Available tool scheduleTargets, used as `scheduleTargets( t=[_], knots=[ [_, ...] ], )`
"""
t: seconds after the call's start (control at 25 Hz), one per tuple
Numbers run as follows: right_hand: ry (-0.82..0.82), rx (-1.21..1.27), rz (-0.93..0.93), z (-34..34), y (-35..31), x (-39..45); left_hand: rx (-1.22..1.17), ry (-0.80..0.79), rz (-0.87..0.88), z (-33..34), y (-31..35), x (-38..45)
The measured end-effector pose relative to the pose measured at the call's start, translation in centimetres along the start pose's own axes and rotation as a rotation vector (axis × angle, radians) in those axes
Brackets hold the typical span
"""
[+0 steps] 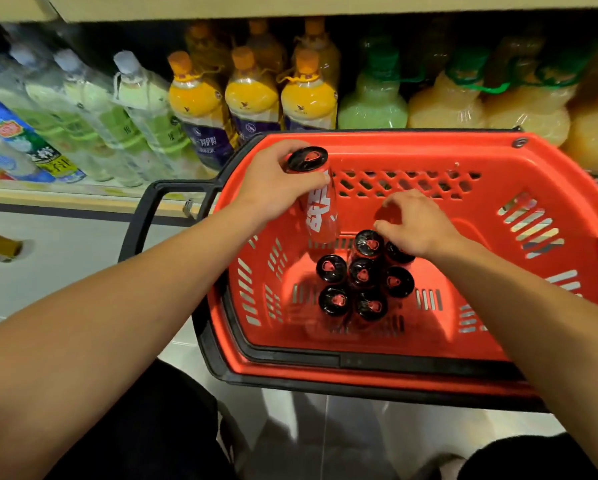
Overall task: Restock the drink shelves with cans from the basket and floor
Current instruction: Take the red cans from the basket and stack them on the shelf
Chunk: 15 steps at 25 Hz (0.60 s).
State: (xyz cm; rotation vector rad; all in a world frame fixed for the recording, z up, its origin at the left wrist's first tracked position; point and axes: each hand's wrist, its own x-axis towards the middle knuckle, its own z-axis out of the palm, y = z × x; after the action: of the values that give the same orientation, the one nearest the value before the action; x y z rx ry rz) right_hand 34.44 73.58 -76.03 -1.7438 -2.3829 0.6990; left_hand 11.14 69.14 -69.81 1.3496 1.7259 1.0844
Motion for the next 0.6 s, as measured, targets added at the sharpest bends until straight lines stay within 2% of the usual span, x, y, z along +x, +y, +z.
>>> scheduleTargets(
  t=[0.12,0.28,0.4,0.6],
  knots=[
    [-0.054,-0.048,-0.017,0.1,-0.2,0.0,0.025,-0.032,0.021,0.1,-0.3,0.4],
    [-0.146,-0.112,-0.057,1.5,0.0,0.4,0.213,-0.087,0.054,0.3,-1.1,1.2],
    [-0.210,-0.144,-0.054,2.5,-0.2,0.9,0.161,-0.050,0.056,0.1,-1.0,1.1],
    [-0.264,-0.279,0.010,4.7,-1.6,1.7,0.150,-0.076,0.049,0.2,-1.1,1.5]
  ],
)
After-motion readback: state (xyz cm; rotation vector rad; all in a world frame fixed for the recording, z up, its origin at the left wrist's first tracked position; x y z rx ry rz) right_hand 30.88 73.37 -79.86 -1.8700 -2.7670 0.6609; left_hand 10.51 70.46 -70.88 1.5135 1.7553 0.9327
